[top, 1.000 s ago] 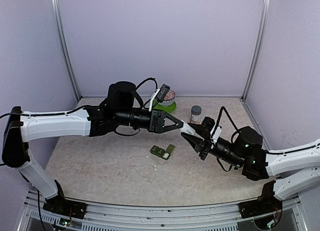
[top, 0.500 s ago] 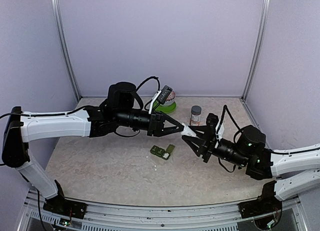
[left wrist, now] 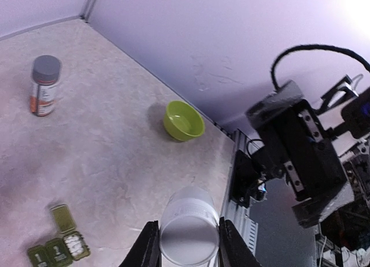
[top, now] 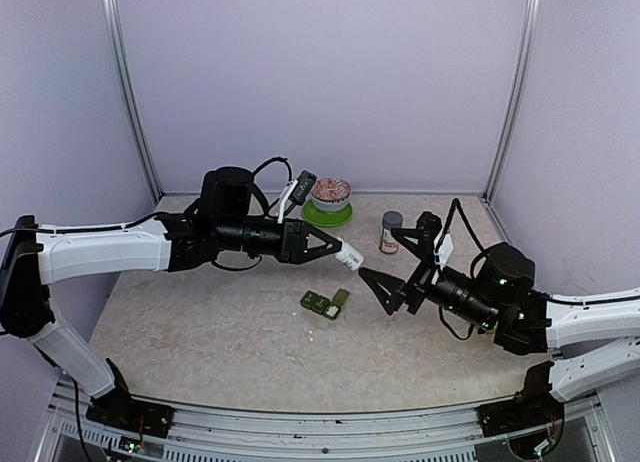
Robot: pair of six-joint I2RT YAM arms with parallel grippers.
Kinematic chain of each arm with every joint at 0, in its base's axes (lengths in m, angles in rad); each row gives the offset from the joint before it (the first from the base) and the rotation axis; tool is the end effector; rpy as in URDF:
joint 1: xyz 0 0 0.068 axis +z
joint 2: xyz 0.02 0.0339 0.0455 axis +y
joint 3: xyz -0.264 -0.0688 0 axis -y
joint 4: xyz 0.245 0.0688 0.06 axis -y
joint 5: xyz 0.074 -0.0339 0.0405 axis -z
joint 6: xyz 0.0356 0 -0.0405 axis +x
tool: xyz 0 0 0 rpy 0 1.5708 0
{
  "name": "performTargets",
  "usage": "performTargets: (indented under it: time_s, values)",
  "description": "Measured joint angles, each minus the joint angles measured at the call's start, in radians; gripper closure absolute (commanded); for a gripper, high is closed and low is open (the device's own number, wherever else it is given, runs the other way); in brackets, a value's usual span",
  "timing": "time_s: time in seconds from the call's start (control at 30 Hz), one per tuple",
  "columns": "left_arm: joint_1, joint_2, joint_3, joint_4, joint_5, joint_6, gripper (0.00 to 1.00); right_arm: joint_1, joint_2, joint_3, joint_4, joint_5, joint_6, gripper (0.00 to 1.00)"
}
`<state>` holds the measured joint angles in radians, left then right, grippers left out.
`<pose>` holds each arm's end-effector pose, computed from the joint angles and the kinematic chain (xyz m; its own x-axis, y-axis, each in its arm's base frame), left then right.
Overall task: Sort the pills into containers
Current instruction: Place the pill bottle at the center of the board.
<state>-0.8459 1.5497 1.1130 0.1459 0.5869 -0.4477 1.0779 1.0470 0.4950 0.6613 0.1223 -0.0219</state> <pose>0.2247 -0.2834 0.2985 -0.5935 0.1264 -0.7949 0.7967 0.2326 -0.5578 0.1158 0.2065 0.2766 0.0695 0.0834 -0.9941 -0.8157 0.5784 -0.0085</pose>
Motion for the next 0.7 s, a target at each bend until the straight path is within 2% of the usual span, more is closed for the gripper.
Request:
performTargets:
  time_s: [0.3, 0.7]
  values:
    - [0.13, -0.019, -0.015, -0.149, -0.217, 0.07, 0.94, -0.01, -0.042, -0.011, -0.023, 0.11, -0.007, 0.0]
    - [0.281, 0.047, -0.023, -0.297, -0.446, 0.18, 0.94, -0.014, 0.008, -0.029, -0.028, 0.151, -0.006, 0.0]
